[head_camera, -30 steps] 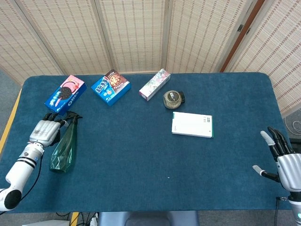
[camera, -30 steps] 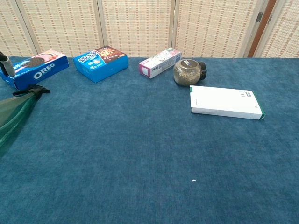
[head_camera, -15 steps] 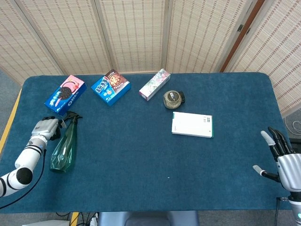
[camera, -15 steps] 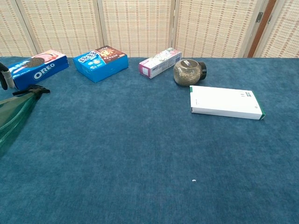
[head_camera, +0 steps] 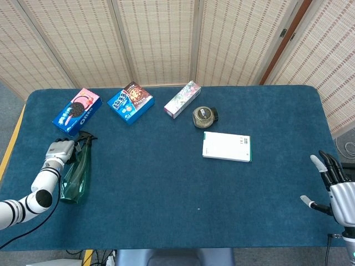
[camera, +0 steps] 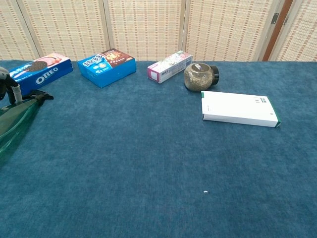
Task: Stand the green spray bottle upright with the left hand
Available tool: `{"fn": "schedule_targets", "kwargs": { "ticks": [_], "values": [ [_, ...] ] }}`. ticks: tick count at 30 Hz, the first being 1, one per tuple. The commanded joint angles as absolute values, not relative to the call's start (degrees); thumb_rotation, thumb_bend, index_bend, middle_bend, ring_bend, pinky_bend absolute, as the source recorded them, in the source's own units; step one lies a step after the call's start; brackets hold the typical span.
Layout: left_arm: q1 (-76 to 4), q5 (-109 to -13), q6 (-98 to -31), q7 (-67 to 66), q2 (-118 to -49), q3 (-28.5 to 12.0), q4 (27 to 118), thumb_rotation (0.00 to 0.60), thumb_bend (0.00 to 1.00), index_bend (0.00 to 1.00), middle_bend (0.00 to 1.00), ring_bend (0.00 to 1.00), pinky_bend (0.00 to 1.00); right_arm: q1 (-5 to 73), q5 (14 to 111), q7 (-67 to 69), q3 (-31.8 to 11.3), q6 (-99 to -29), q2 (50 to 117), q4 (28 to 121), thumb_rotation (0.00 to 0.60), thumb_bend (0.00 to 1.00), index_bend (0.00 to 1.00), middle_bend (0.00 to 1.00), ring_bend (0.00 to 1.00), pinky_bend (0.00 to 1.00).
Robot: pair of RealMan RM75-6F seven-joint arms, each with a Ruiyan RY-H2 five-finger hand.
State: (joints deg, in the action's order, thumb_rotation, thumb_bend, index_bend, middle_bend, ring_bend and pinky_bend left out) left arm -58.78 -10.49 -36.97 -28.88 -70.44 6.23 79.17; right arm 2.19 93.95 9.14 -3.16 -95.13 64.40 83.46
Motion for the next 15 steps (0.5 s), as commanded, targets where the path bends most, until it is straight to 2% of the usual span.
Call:
{"fn": "schedule_targets", "kwargs": {
  "ticks": [1,15],
  "values": [
    [-59.3,-9.4,-37.1,-29.4,-71.2,6.7,78.4,0.600,0.95,0.29,0.31,0.07,0.00,2.2,93.9,9.2,-3.1,-95.1,64.5,83.3,0.600,0.00,0.00,0.00,0.00,0.42],
    [-59.5,-6.4,-35.0,-29.1,-70.9,7.1,76.8,0.600,0.95,0.29,0.31,0.07,0.00,2.3,94.1,9.4,-3.0,-94.8,64.9,82.9,0.600,0.00,0.00,0.00,0.00,0.42]
  ]
}}
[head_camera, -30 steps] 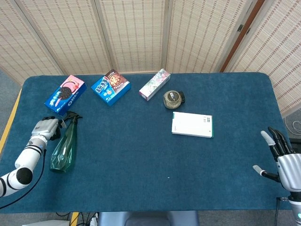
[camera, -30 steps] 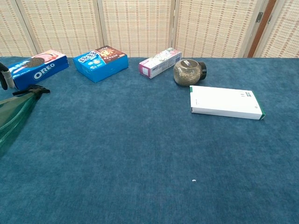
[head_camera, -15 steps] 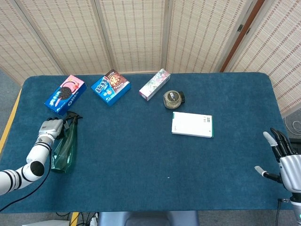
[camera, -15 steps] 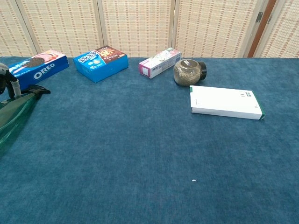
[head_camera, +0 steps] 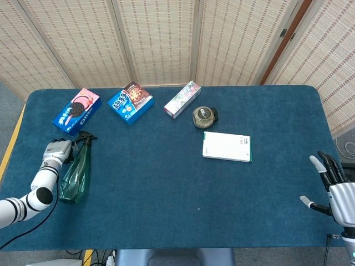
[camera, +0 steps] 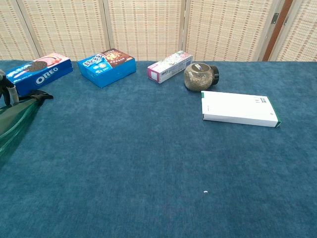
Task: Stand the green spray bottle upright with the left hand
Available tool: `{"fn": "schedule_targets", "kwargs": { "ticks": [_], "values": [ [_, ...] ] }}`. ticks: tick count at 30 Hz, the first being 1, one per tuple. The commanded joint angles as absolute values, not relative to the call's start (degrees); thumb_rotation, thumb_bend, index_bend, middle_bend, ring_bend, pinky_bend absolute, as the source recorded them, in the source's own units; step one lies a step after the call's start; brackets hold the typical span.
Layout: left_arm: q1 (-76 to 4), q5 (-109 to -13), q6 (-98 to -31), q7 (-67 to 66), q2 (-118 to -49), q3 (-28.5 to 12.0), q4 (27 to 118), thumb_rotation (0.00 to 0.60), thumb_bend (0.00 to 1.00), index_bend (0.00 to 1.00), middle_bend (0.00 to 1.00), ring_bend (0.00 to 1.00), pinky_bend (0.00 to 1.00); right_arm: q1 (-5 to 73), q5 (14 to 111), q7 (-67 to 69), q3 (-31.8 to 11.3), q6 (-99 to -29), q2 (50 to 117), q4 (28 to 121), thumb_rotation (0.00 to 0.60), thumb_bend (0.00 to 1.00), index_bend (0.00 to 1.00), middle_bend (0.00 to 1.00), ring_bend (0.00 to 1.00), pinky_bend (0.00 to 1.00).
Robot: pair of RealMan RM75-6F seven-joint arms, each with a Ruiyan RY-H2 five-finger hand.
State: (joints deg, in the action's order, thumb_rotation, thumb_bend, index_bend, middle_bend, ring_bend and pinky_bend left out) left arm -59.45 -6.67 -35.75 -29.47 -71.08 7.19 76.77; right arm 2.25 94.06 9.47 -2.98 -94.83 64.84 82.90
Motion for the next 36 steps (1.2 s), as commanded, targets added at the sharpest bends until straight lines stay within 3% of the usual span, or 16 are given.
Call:
{"fn": "schedule_targets", "kwargs": {
  "ticks": [1,13,36],
  "values": [
    [-59.5,-6.5,-34.6,-28.9,-70.8,7.1,76.9,0.600,0.95,0.29,0.31,0.07,0.00,2.3,94.1,9.4,-3.0,-94.8,64.9,83.0,0.600,0.00,0.00,0.00,0.00,0.42],
    [-59.9,-10.2,-31.6,-25.1,-69.3,5.9,80.7,0.600,0.95,0.29,0.31,0.07,0.00,2.4,94.0,9.4,-2.9,-94.4,65.0,82.9,0.600,0.00,0.00,0.00,0.00,0.42],
    [-59.9,-26.7,-38.2,-22.4,-63.4,5.1,101.8,0.600,0.95,0.29,0.31,0.07,0.00,2.3,93.9,10.1,-2.7,-94.5,65.6,82.0,0.600,0.00,0.00,0.00,0.00,0.42]
  ]
}}
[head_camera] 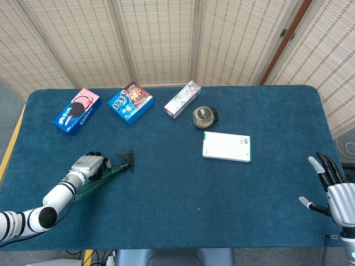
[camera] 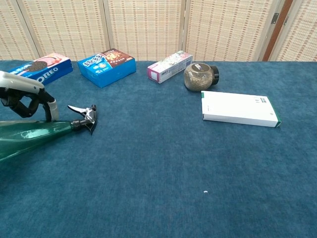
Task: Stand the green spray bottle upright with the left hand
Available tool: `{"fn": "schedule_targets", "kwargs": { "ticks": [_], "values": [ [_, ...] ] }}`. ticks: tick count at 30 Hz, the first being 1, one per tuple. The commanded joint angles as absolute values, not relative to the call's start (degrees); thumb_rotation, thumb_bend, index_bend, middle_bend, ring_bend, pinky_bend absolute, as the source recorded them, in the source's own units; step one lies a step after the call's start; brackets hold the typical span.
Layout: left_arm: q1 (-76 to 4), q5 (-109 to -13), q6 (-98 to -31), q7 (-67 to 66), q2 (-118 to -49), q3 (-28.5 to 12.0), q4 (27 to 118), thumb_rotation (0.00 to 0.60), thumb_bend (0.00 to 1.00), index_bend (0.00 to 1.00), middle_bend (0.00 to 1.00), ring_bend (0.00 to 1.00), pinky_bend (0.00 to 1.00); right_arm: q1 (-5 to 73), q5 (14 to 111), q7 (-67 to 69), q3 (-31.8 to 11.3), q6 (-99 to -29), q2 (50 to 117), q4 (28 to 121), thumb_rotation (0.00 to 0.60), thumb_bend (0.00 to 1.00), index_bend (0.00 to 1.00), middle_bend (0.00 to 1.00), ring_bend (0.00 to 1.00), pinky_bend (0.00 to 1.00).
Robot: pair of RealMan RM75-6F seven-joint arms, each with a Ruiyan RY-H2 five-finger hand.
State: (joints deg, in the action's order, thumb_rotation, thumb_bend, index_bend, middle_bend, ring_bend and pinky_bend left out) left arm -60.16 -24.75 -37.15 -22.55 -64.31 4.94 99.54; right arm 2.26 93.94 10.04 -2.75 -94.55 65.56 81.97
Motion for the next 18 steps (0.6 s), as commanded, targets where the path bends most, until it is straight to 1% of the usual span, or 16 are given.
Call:
{"fn": "schedule_targets", "kwargs": {
  "ticks": [1,9,13,15,17,18],
  "values": [
    [-59.8,-27.4,-38.5,-22.4,-63.2,5.1,102.5,0.600,0.95,0.29,0.31,0.07,0.00,2.3,93.9,10.1,-2.7,-94.5,65.6,81.9,0.600,0.00,0.00,0.00,0.00,0.42],
    [-59.2,-31.2,-39.2,-21.8,-61.0,5.9,107.7,0.600,0.95,0.29,0.31,0.07,0.00,2.2,94.0,10.2,-2.7,-94.6,65.8,81.6,0.600,0.00,0.00,0.00,0.00,0.42],
    [-58.2,-33.4,-40.6,-20.3,-60.4,5.3,108.6,0.600,0.95,0.29,0.30,0.07,0.00,2.2,94.0,10.3,-2.7,-94.6,65.9,81.5,0.600,0.00,0.00,0.00,0.00,0.42],
    [-56.8,-36.2,-42.1,-19.2,-60.0,4.6,108.9,0.600,0.94,0.27,0.28,0.07,0.00,2.2,94.0,10.3,-2.7,-94.7,65.9,81.5,0.600,0.00,0.00,0.00,0.00,0.42],
    [-55.5,-39.8,-43.6,-18.8,-59.6,4.4,108.8,0.600,0.88,0.22,0.25,0.07,0.00,2.2,94.0,10.3,-2.7,-94.7,65.9,81.5,0.600,0.00,0.00,0.00,0.00,0.42],
    [-54.7,-42.0,-44.5,-18.8,-59.4,4.5,108.6,0.600,0.81,0.20,0.22,0.07,0.00,2.2,94.0,10.3,-2.7,-94.7,65.8,81.6,0.600,0.00,0.00,0.00,0.00,0.42]
  ]
}}
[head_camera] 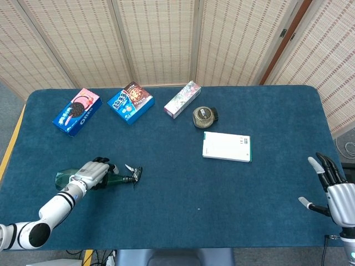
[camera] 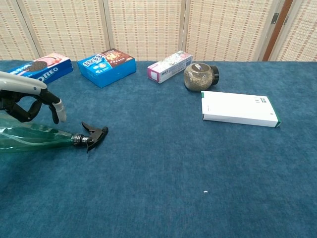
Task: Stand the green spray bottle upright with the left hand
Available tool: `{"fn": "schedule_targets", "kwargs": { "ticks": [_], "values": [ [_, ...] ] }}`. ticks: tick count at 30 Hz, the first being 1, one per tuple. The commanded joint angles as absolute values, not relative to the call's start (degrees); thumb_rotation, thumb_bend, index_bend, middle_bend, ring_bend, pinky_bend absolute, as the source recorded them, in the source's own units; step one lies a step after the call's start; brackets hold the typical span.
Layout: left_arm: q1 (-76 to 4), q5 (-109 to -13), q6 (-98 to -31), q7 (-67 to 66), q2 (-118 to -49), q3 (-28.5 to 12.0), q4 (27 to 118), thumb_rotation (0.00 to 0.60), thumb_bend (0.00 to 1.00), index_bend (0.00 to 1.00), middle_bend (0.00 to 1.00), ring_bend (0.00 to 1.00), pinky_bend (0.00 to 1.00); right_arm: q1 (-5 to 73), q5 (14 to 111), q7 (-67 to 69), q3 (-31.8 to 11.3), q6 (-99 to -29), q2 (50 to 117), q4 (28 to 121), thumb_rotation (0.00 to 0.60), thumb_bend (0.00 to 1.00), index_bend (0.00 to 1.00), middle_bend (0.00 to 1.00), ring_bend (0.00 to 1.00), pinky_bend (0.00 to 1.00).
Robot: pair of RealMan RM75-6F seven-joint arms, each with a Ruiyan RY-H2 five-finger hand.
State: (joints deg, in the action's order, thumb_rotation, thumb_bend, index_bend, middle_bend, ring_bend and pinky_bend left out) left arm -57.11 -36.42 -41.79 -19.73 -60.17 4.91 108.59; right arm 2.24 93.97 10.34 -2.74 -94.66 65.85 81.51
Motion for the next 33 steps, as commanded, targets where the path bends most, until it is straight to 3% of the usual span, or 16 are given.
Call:
{"fn": "schedule_targets", "kwargs": {
  "ticks": [1,6,9,13,23,33],
  "values": [
    [-54.1,-43.3,-45.0,-18.7,-59.2,4.5,108.6,0.600,0.76,0.18,0.21,0.06,0.00,2.3,94.1,10.2,-2.7,-94.7,65.8,81.6,0.600,0.00,0.00,0.00,0.00,0.42],
    [-52.4,-47.6,-44.4,-16.9,-57.5,4.4,108.6,0.600,0.36,0.05,0.13,0.02,0.00,2.3,94.3,9.7,-2.7,-94.7,65.8,82.0,0.600,0.00,0.00,0.00,0.00,0.42],
    [-52.2,-49.1,-43.2,-17.3,-56.6,4.9,108.6,0.600,0.19,0.00,0.09,0.00,0.00,2.4,94.3,9.5,-2.7,-94.5,65.8,82.2,0.600,0.00,0.00,0.00,0.00,0.42],
    [-52.3,-49.2,-42.6,-18.1,-56.6,5.1,108.8,0.600,0.05,0.00,0.07,0.00,0.00,2.6,94.3,9.3,-2.7,-94.4,65.8,82.4,0.600,0.00,0.00,0.00,0.00,0.42],
    [-52.3,-48.4,-45.3,-22.9,-60.7,5.3,107.7,0.600,0.01,0.00,0.07,0.00,0.00,2.4,94.1,9.7,-2.7,-94.6,65.7,82.1,0.600,0.00,0.00,0.00,0.00,0.42],
    [-54.8,-40.7,-47.7,-32.5,-66.1,7.3,105.1,0.600,0.01,0.00,0.11,0.00,0.00,2.0,93.7,11.0,-2.6,-94.8,65.9,81.0,0.600,0.00,0.00,0.00,0.00,0.42]
  ]
}}
